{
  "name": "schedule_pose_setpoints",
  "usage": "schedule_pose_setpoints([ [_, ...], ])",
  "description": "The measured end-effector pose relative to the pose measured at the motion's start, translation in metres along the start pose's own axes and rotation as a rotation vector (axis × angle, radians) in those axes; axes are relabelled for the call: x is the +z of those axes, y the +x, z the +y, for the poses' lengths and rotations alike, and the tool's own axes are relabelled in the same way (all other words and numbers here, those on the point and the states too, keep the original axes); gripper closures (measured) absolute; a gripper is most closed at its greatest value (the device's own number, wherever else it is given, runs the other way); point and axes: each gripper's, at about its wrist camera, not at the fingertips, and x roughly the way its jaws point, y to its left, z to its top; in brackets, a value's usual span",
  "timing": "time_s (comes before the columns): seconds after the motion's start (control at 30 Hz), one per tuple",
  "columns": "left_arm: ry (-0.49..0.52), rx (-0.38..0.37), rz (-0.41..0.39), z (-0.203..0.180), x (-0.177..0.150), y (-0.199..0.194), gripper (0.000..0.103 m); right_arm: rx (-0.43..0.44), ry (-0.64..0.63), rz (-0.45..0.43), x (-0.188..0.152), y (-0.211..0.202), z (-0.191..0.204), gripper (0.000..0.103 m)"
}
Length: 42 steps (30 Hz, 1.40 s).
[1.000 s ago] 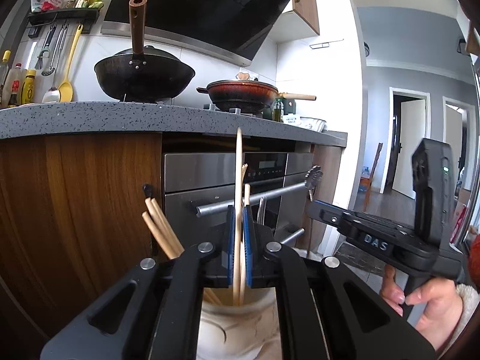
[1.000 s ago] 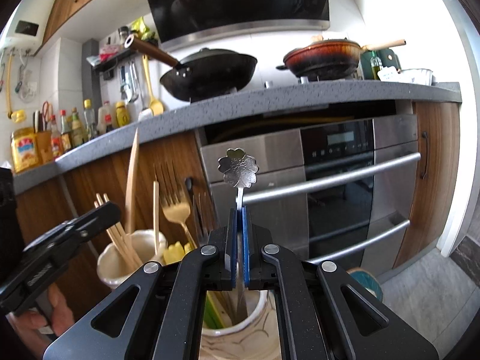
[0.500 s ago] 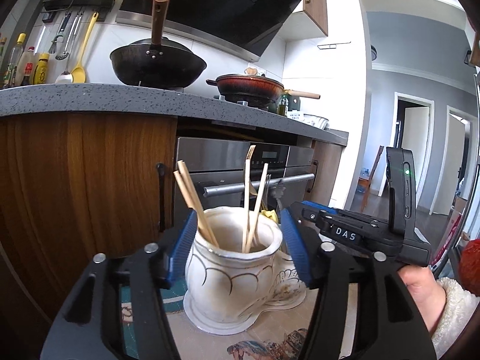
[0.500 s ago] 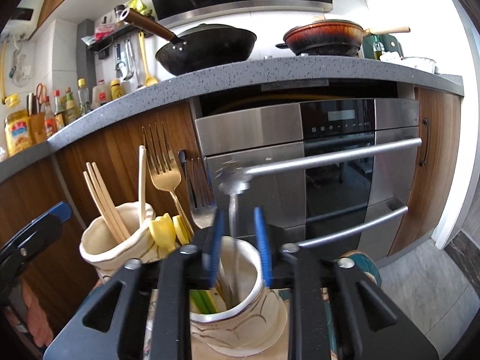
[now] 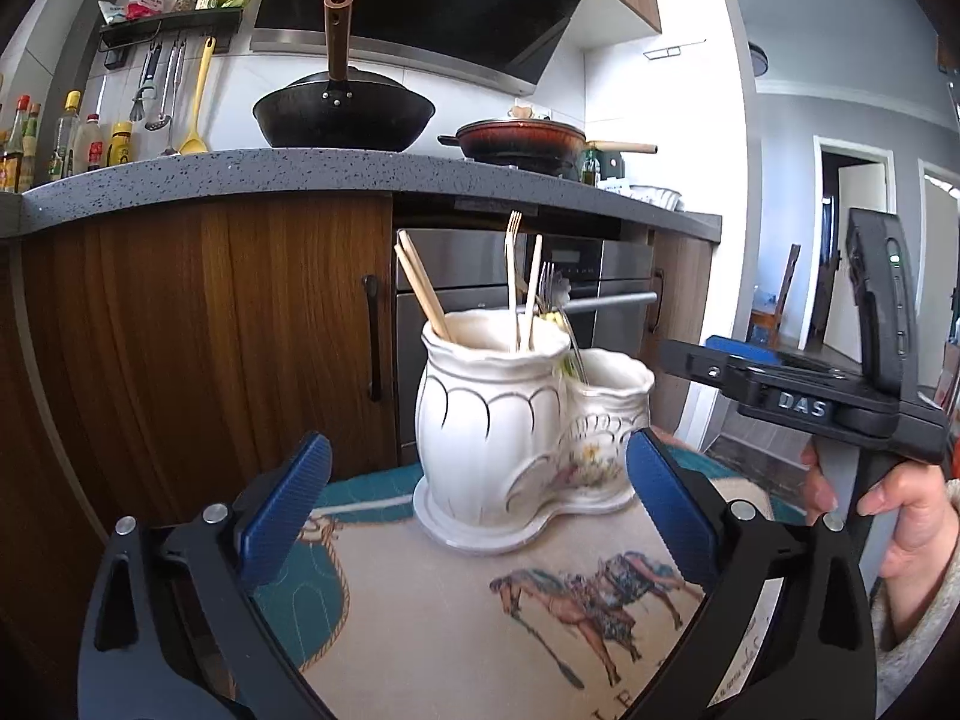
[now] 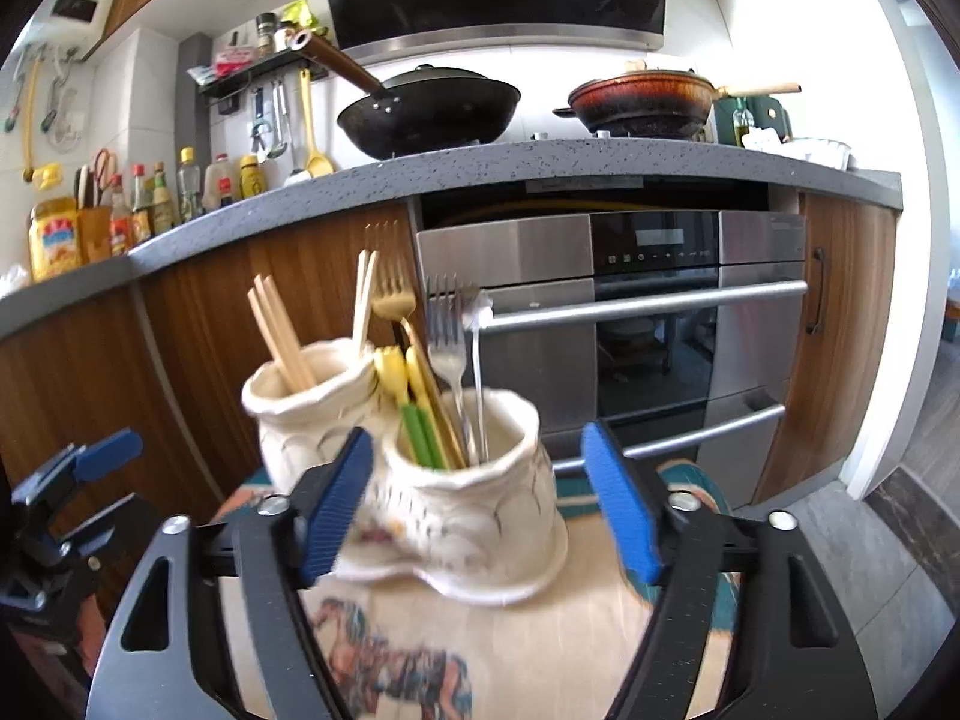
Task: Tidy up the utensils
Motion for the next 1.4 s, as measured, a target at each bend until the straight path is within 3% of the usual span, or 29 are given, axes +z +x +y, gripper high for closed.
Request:
schedule_pose_setpoints([
  [0.27, 0.008, 0.042, 0.027, -0.002, -0.021, -0.017, 0.006, -0.07, -0.042, -0.006, -0.032, -0.032, 0.002, 0.009],
  [0.47, 0.011, 0.072, 0.016, -0.002, -0.031, -0.023, 0.006, -0.115, -0.063, -0.032, -0.047, -0.045, 0.0, 0.005],
  [0.77, 0.059, 0.086, -0.007, -0.011, -0.031, -0.027, 0.006, -0.128, -0.109, -0.092, -0.051, -0.047, 0.008, 0.005],
  [1.4, 0.045, 0.091, 0.013, -0.008, -0.031, -0.023, 0.006, -0.133, -0.113, -0.083, -0.051, -0.045, 0.011, 0.005],
])
